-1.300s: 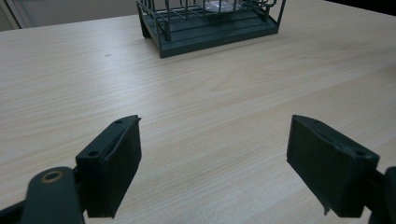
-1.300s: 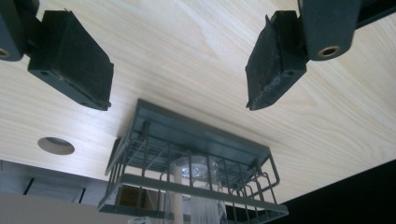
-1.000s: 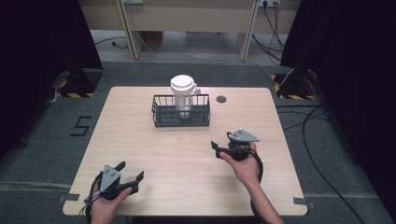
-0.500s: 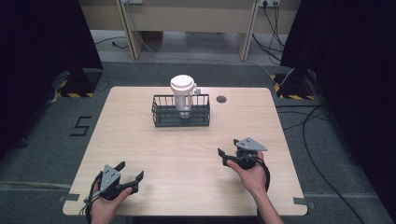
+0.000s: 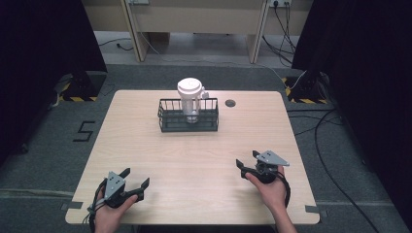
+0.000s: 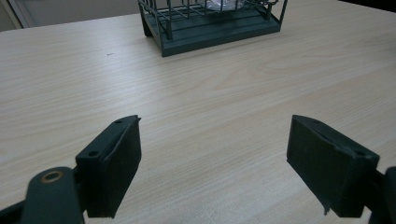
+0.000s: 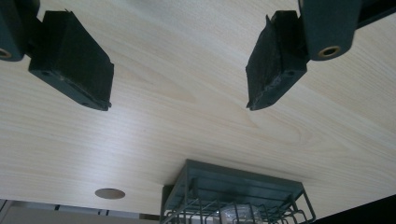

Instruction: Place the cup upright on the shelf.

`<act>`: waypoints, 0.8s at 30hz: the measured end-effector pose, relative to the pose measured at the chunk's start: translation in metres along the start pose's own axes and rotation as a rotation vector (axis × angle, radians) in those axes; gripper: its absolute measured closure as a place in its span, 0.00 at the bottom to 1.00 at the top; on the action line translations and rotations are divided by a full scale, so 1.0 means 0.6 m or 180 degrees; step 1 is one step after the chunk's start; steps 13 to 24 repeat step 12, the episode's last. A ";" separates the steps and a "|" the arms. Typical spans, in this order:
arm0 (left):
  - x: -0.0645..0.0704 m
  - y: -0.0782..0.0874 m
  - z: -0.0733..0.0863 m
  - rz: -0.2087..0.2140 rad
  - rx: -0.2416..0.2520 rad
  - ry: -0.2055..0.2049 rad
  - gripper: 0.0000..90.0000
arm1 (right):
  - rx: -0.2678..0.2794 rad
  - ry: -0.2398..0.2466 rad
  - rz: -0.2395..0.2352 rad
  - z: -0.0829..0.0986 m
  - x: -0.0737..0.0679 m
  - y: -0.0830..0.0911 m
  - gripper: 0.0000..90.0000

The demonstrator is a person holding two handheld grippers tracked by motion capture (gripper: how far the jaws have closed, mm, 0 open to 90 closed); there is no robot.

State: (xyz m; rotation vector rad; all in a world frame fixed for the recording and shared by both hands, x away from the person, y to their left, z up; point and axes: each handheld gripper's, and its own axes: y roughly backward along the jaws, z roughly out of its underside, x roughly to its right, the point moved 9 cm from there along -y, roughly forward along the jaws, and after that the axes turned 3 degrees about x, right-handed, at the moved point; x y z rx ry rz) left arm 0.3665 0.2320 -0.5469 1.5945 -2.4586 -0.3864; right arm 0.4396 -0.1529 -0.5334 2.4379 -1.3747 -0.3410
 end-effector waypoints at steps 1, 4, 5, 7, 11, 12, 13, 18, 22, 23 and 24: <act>0.000 0.000 0.000 -0.0002 -0.0002 -0.0002 0.19 | 0.0023 -0.0007 0.0004 0.003 0.002 0.002 0.27; 0.000 0.000 0.001 -0.0003 -0.0006 0.0003 0.19 | 0.0074 -0.0023 0.0034 0.009 0.008 0.009 0.27; 0.000 0.000 0.001 -0.0001 -0.0006 -0.0002 0.19 | 0.0088 -0.0031 0.0041 0.010 0.010 0.011 0.27; 0.000 0.000 0.001 0.0005 -0.0012 -0.0012 0.19 | 0.0097 -0.0032 0.0058 0.013 0.014 0.015 0.27; 0.001 -0.001 0.000 0.0012 -0.0011 -0.0018 0.19 | 0.0104 -0.0037 0.0068 0.013 0.016 0.017 0.26; 0.001 -0.001 0.000 0.0014 -0.0008 -0.0019 0.19 | 0.0115 -0.0038 0.0069 0.012 0.015 0.017 0.25; 0.001 -0.001 0.000 0.0014 -0.0008 -0.0019 0.19 | 0.0115 -0.0038 0.0069 0.012 0.015 0.017 0.25; 0.001 -0.001 0.000 0.0014 -0.0008 -0.0019 0.19 | 0.0115 -0.0038 0.0069 0.012 0.015 0.017 0.25; 0.001 -0.001 0.000 0.0014 -0.0008 -0.0019 0.19 | 0.0115 -0.0038 0.0069 0.012 0.015 0.017 0.25; 0.001 -0.001 0.000 0.0014 -0.0008 -0.0019 0.19 | 0.0115 -0.0038 0.0069 0.012 0.015 0.017 0.25; 0.001 -0.001 0.000 0.0014 -0.0008 -0.0019 0.19 | 0.0115 -0.0038 0.0069 0.012 0.015 0.017 0.25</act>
